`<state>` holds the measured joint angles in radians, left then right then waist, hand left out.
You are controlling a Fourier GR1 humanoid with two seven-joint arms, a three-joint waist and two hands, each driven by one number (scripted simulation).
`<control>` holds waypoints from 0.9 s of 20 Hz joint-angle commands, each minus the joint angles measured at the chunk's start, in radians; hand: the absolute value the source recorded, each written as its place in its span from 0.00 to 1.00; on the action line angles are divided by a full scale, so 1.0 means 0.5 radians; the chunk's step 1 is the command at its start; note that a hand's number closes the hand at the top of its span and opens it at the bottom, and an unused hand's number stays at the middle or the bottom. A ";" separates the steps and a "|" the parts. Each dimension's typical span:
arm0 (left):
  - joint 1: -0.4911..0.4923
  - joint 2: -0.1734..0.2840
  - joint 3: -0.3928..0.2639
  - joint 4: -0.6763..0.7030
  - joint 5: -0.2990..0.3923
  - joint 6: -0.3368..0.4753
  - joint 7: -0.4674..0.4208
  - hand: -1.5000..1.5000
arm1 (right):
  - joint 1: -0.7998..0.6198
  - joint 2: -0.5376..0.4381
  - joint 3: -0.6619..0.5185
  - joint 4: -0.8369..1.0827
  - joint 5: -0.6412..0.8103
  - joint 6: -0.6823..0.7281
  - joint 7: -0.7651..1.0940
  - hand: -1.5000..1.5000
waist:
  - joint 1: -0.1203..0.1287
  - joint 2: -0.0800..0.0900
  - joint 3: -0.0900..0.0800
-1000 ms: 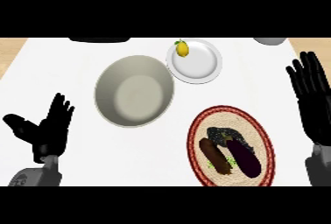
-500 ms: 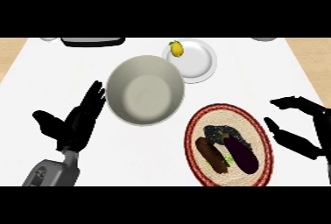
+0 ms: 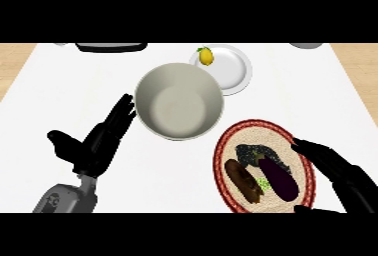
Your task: Pick the eggplant from the placemat and place it in the bowl
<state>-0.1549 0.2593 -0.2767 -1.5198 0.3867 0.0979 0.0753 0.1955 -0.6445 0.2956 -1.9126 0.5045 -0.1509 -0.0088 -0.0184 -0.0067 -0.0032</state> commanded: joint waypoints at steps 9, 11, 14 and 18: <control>0.013 0.021 0.005 -0.042 0.002 -0.075 0.028 0.50 | -0.280 0.043 0.424 -0.515 0.612 0.918 1.568 0.00 | 0.078 0.017 -0.003; 0.026 0.015 -0.019 -0.090 0.004 -0.095 0.047 0.50 | -0.431 0.163 0.432 -0.455 0.524 1.121 1.774 0.00 | 0.090 0.018 -0.001; 0.012 -0.039 -0.018 0.020 -0.049 -0.082 -0.008 0.50 | -0.573 0.401 0.514 -0.279 0.499 1.263 1.968 0.00 | 0.064 0.019 0.003; 0.029 -0.057 -0.013 -0.073 -0.067 -0.042 0.057 0.50 | -0.690 0.631 0.568 -0.253 0.539 1.460 2.326 0.00 | 0.055 0.012 0.003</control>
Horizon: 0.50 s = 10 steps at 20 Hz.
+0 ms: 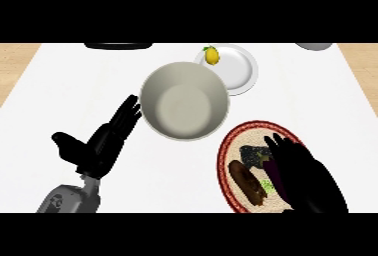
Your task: Pick the eggplant from the placemat and place it in the bowl
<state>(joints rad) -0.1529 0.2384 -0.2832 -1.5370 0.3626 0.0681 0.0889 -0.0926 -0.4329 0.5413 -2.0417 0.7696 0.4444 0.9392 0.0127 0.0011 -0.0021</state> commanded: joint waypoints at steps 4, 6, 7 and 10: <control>-0.020 -0.037 0.018 -0.154 -0.040 0.101 0.160 0.50 | -0.079 0.193 -0.046 0.215 0.017 0.239 0.306 0.00 | -0.021 -0.005 0.004; 0.044 -0.034 0.017 0.022 -0.050 -0.026 -0.023 0.50 | -0.116 0.207 0.003 0.358 0.095 0.252 0.282 0.00 | -0.020 0.001 0.002; -0.032 -0.028 0.067 0.110 -0.050 -0.044 -0.040 0.50 | -0.098 0.220 -0.029 0.368 0.081 0.257 0.280 0.00 | -0.030 0.002 0.002; 0.078 -0.061 -0.002 -0.061 -0.101 0.007 -0.007 0.50 | -0.005 0.214 -0.040 0.445 0.134 0.216 0.215 0.00 | -0.023 -0.003 0.004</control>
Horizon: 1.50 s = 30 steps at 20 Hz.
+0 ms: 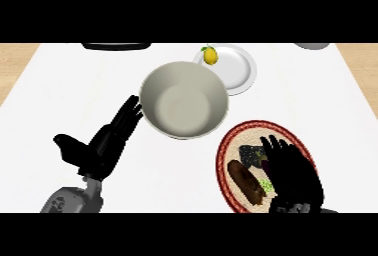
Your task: Pick the eggplant from the placemat and place it in the bowl
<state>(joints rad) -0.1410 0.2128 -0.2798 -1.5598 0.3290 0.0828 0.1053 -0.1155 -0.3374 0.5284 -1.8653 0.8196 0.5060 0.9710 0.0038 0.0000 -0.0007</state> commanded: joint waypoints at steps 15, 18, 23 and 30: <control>0.134 -0.063 0.151 -0.103 -0.070 -0.178 0.059 0.50 | 0.059 0.089 -0.171 0.305 0.300 0.151 -0.203 0.00 | -0.006 -0.002 0.001; 0.013 -0.115 0.204 0.076 -0.116 -0.211 -0.006 0.50 | -0.010 0.140 -0.249 0.438 0.381 0.024 -0.289 0.00 | -0.009 0.000 0.001; 0.025 -0.184 0.229 -0.002 -0.121 -0.213 0.069 0.50 | 0.009 0.284 -0.222 0.529 0.482 -0.036 -0.293 0.00 | -0.004 -0.001 0.001; 0.005 -0.216 0.265 0.172 -0.248 -0.267 -0.054 0.50 | 0.146 0.276 -0.210 0.731 0.642 -0.323 -0.455 0.00 | -0.010 0.001 0.002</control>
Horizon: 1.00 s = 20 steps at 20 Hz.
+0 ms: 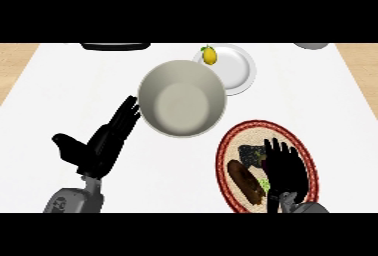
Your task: Pick the eggplant from the placemat and place it in the bowl
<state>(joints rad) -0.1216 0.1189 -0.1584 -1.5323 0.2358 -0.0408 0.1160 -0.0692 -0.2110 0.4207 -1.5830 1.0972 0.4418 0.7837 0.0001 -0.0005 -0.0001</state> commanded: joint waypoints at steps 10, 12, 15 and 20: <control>0.033 -0.093 0.046 -0.003 -0.089 -0.061 0.006 0.50 | -0.035 0.005 -0.105 0.402 0.129 -0.365 -0.460 1.00 | 0.001 0.002 0.000; 0.028 -0.061 0.082 -0.011 -0.072 -0.125 0.016 0.50 | -0.038 0.055 -0.074 0.263 0.153 -0.259 -0.410 1.00 | 0.000 0.000 0.000; -0.006 -0.170 0.010 -0.029 -0.168 0.001 0.043 0.50 | -0.107 0.056 -0.075 0.450 0.220 -0.352 -0.499 1.00 | 0.002 0.001 0.000; 0.082 -0.191 0.015 -0.057 -0.125 -0.046 0.067 0.50 | -0.116 0.096 -0.063 0.335 0.244 -0.209 -0.453 1.00 | 0.003 0.000 0.000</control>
<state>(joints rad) -0.1127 0.0653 -0.1207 -1.5443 0.1844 -0.0814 0.1438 -0.1156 -0.1785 0.3753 -1.4155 1.1968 0.3008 0.5500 0.0007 -0.0089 -0.0096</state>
